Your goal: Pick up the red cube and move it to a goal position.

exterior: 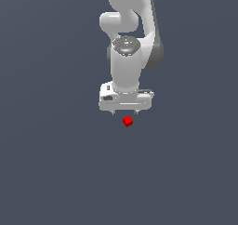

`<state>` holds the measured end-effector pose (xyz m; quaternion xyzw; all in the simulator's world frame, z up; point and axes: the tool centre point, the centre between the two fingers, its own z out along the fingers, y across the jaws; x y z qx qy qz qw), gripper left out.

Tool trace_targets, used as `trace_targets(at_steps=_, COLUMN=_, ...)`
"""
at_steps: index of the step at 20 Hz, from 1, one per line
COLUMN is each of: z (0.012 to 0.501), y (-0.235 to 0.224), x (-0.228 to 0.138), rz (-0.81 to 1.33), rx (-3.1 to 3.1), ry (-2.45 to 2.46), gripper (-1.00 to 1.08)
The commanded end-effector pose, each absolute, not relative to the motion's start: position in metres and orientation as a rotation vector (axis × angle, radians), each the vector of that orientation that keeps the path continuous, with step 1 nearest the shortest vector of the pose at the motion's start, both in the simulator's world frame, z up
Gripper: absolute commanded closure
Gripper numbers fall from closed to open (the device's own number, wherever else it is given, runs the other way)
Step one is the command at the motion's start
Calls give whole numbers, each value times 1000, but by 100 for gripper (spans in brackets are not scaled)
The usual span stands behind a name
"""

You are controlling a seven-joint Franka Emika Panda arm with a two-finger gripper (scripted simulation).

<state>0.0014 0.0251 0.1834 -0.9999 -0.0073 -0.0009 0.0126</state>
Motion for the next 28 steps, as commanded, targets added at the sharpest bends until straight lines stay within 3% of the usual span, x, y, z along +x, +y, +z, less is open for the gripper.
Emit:
trace_targets(at_steps=1, z=183, y=25, x=1, rz=-3, rx=-3116, ry=-23, gripper=-92)
trace_targets(at_steps=11, z=156, y=32, x=-8, rz=-2, rx=-3116, ry=-153, gripper=-92)
trace_targets(at_steps=28, z=33, y=50, x=-49, rz=-1, rx=-3055, ry=-713, gripper=-92)
